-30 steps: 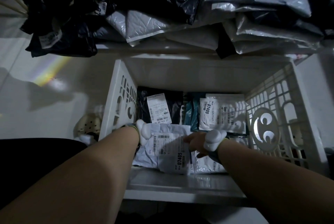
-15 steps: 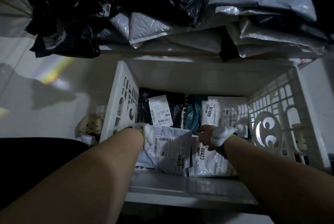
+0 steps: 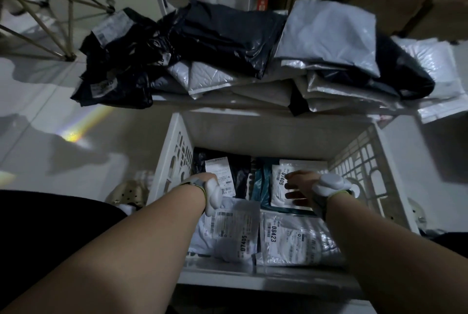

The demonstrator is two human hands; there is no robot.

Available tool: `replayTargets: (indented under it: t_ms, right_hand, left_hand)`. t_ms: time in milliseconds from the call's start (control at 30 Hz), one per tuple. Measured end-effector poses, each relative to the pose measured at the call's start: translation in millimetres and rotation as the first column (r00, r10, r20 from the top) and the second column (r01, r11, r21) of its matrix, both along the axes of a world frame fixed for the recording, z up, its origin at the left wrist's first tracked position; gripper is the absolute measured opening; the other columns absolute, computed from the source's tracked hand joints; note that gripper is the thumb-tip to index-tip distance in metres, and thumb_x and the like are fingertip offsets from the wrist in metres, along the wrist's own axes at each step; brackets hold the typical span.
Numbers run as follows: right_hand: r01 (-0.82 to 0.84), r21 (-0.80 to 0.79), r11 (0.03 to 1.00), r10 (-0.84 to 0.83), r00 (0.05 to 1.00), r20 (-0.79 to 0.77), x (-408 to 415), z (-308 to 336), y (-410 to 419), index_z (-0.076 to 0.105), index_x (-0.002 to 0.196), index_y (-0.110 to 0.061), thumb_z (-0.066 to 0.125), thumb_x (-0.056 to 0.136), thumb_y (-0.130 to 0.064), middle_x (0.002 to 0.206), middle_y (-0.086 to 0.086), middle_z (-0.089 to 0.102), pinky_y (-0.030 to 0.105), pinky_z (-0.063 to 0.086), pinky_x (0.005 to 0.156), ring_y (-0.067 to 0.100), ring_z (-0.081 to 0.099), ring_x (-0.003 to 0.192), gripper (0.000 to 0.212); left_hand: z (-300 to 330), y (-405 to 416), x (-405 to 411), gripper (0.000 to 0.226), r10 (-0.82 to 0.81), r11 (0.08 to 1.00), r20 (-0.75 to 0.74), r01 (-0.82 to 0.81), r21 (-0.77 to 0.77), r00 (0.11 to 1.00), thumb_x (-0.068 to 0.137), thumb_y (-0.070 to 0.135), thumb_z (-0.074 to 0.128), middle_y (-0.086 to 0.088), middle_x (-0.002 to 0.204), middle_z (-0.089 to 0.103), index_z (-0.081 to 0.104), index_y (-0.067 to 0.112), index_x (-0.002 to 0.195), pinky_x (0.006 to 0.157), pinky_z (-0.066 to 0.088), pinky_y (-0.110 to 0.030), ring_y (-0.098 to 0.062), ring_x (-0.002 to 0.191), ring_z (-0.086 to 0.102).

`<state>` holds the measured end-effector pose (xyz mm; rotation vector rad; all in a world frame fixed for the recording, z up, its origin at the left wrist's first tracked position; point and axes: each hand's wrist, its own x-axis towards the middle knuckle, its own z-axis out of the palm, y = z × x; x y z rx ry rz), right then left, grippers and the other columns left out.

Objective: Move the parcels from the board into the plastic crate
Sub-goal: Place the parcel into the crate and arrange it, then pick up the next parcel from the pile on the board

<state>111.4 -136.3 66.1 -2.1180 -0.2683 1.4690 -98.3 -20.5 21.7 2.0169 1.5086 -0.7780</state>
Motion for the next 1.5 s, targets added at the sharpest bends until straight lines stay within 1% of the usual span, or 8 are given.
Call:
replayTargets:
  t_ms: [133, 300, 467, 633, 733, 933, 1067, 1500]
  right_hand:
    - [0.055, 0.035, 0.998, -0.054, 0.998, -0.032, -7.0, 24.4, -0.8, 0.059, 0.105, -0.012, 0.045, 0.099, -0.016, 0.093, 0.005, 0.062, 0.028, 0.046, 0.062, 0.019, 0.058, 0.066, 0.015]
    - [0.066, 0.156, 0.986, -0.062, 0.998, -0.033, -11.7, 53.1, -7.7, 0.058, 0.107, -0.01, 0.051, 0.097, -0.017, 0.086, 0.006, 0.062, 0.029, 0.047, 0.063, 0.021, 0.06, 0.067, 0.013]
    - [0.129, 0.27, 0.954, -0.115, 0.991, -0.068, -12.4, 87.0, -5.7, 0.057, 0.105, -0.01, 0.054, 0.096, -0.016, 0.084, 0.008, 0.063, 0.028, 0.046, 0.059, 0.024, 0.061, 0.066, 0.011]
    - [0.142, 0.351, 0.925, -0.13, 0.99, -0.056, -13.0, 124.4, 6.4, 0.055, 0.117, -0.01, 0.055, 0.094, -0.017, 0.081, 0.006, 0.064, 0.03, 0.046, 0.058, 0.023, 0.06, 0.067, 0.023]
    - [0.115, 0.393, 0.912, -0.112, 0.993, -0.03, -12.3, 149.5, 16.1, 0.058, 0.109, -0.011, 0.054, 0.095, -0.017, 0.085, 0.005, 0.064, 0.03, 0.045, 0.058, 0.022, 0.06, 0.069, 0.016]
    - [0.047, 0.439, 0.897, -0.085, 0.994, 0.067, -12.6, 186.6, 33.1, 0.058, 0.101, -0.012, 0.051, 0.096, -0.018, 0.082, 0.006, 0.062, 0.027, 0.045, 0.057, 0.02, 0.058, 0.064, 0.01]
    - [0.063, 0.453, 0.889, -0.12, 0.988, 0.098, -11.5, 207.7, 41.6, 0.057, 0.085, -0.011, 0.051, 0.097, -0.012, 0.077, 0.007, 0.059, 0.028, 0.045, 0.056, 0.021, 0.055, 0.062, 0.014]
    - [-0.068, 0.454, 0.888, -0.042, 0.973, 0.227, -36.2, 215.1, 91.1, 0.061, 0.094, -0.009, 0.055, 0.093, -0.012, 0.074, 0.01, 0.06, 0.029, 0.043, 0.058, 0.023, 0.055, 0.056, 0.007]
  left_hand:
    - [31.0, -13.2, 13.2, 0.042, -0.052, 0.998, 0.067, 0.055, -0.034, 0.996, 0.094, 0.037, 0.05, 0.006, 0.062, 0.036, 0.035, 0.021, 0.059, 0.049, 0.029, -0.02, -0.006, 0.052, 0.031]
    - [79.6, -18.8, 33.8, 0.029, -0.01, 0.997, 0.294, 0.033, -0.072, 0.956, 0.098, 0.034, 0.044, -0.007, 0.078, 0.054, 0.055, 0.009, 0.089, 0.06, 0.037, -0.023, -0.02, 0.066, 0.049]
    - [130.2, -0.5, 34.4, 0.031, -0.089, 0.994, 0.325, 0.061, 0.094, 0.941, 0.095, 0.037, 0.051, -0.007, 0.093, 0.059, 0.065, 0.01, 0.1, 0.074, 0.04, -0.026, -0.02, 0.083, 0.051]
    - [171.7, 18.5, 32.4, 0.035, -0.125, 0.974, 0.355, 0.047, 0.221, 0.927, 0.093, 0.037, 0.053, -0.006, 0.095, 0.058, 0.067, 0.007, 0.102, 0.072, 0.037, -0.023, -0.023, 0.087, 0.057]
    - [197.6, 26.5, 29.0, 0.033, -0.158, 0.956, 0.426, 0.029, 0.292, 0.891, 0.091, 0.039, 0.055, -0.007, 0.105, 0.068, 0.067, 0.012, 0.105, 0.074, 0.039, -0.021, -0.023, 0.096, 0.062]
    - [236.3, 39.2, 22.0, 0.031, -0.128, 0.963, 0.578, -0.037, 0.265, 0.806, 0.093, 0.031, 0.056, -0.011, 0.106, 0.069, 0.067, 0.005, 0.107, 0.083, 0.052, -0.032, -0.023, 0.087, 0.064]
    - [251.0, 50.2, 16.6, 0.027, -0.082, 0.977, 0.672, -0.074, 0.2, 0.736, 0.093, 0.028, 0.054, -0.01, 0.097, 0.07, 0.065, 0.007, 0.108, 0.063, 0.047, -0.026, -0.021, 0.079, 0.065]
    - [261.8, 72.2, 12.6, 0.014, 0.197, 0.954, 0.883, -0.293, -0.071, 0.426, 0.096, 0.014, 0.05, -0.005, 0.075, 0.058, 0.06, 0.004, 0.098, 0.031, 0.034, -0.009, -0.014, 0.056, 0.049]
